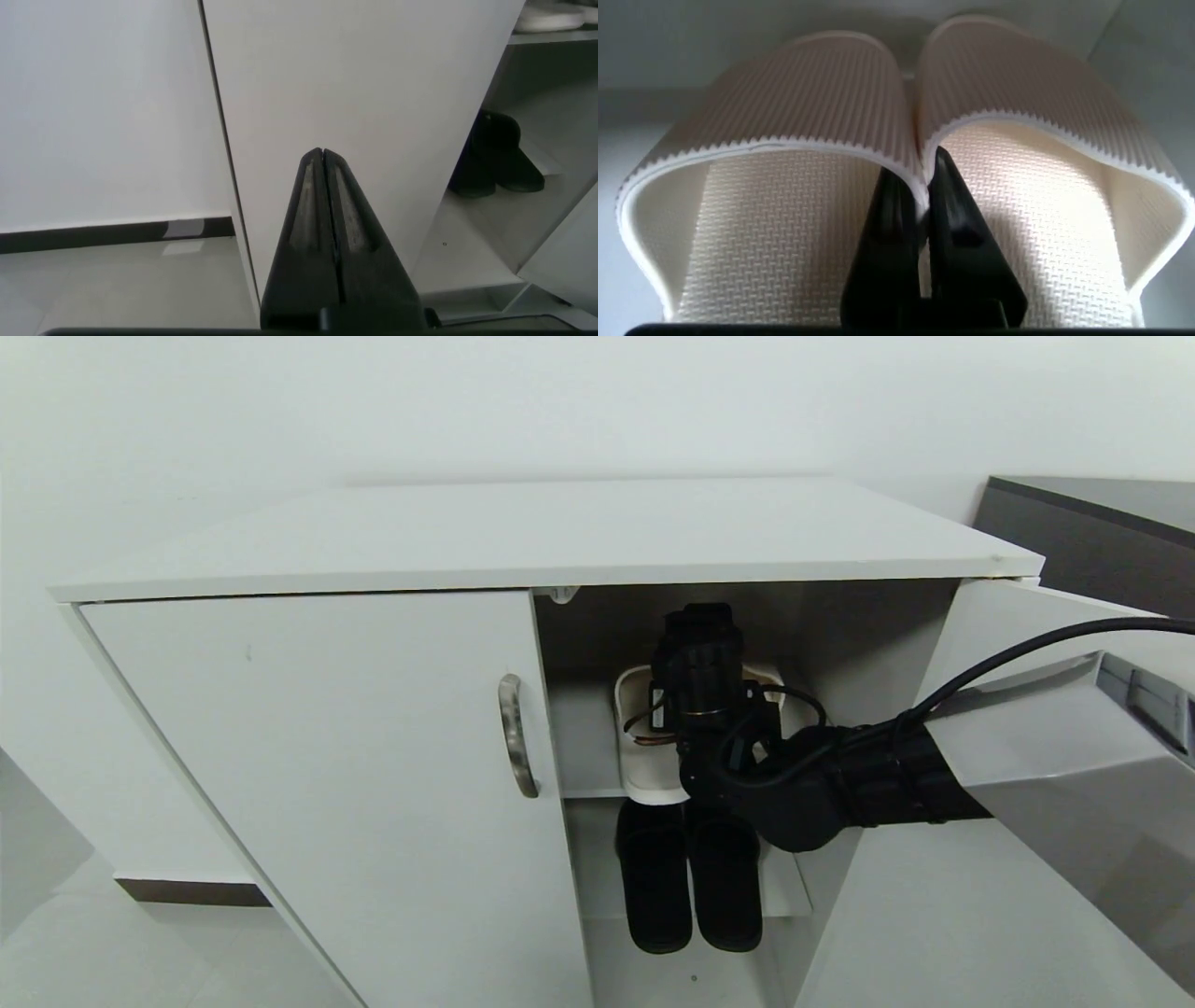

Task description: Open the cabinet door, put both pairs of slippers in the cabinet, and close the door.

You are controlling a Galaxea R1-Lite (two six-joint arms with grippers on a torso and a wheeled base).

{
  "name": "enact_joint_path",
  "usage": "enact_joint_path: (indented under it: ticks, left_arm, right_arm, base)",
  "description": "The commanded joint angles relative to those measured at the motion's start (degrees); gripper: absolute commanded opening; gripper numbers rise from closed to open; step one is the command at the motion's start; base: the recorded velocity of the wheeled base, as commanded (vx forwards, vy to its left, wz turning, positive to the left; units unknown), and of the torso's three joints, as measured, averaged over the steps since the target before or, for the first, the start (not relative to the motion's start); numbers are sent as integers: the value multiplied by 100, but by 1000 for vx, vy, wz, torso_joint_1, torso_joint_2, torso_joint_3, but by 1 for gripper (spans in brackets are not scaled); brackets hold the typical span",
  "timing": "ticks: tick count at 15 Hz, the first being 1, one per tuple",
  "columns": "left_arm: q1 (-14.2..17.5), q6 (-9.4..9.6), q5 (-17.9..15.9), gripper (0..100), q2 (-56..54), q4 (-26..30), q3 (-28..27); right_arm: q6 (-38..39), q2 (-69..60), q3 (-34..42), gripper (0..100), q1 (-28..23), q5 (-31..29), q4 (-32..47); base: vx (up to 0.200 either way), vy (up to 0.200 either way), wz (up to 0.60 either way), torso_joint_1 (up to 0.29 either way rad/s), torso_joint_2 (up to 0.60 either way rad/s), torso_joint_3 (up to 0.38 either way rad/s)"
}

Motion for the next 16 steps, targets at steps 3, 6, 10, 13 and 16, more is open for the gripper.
enact_joint_path:
  ticks: [3,6,10,13,16]
  left_arm:
    - [-1,-1,-2,0,7,-1,0]
    - [-1,-19,-2,0,7,-1,0]
    - [-1,-27,-2,0,7,-1,0]
    - [-1,-36,-2,0,7,-1,-9]
    - [-1,-36,-2,0,7,-1,-9]
  right_arm:
    - [4,26,-3,100,-8,-3,-3]
    - [4,-89,190,100,10,-3,-12]
    - [39,-713,858,100,62,225,-47]
    - [109,-1363,1464,100,71,533,-47]
    - [162,-1767,1763,0,133,691,-47]
  base:
    - [0,0,0,0,0,0]
    - [0,0,0,0,0,0]
    - [0,0,0,0,0,0]
    - [-200,0,0,2,5,1]
    - [-200,0,0,-2,4,4]
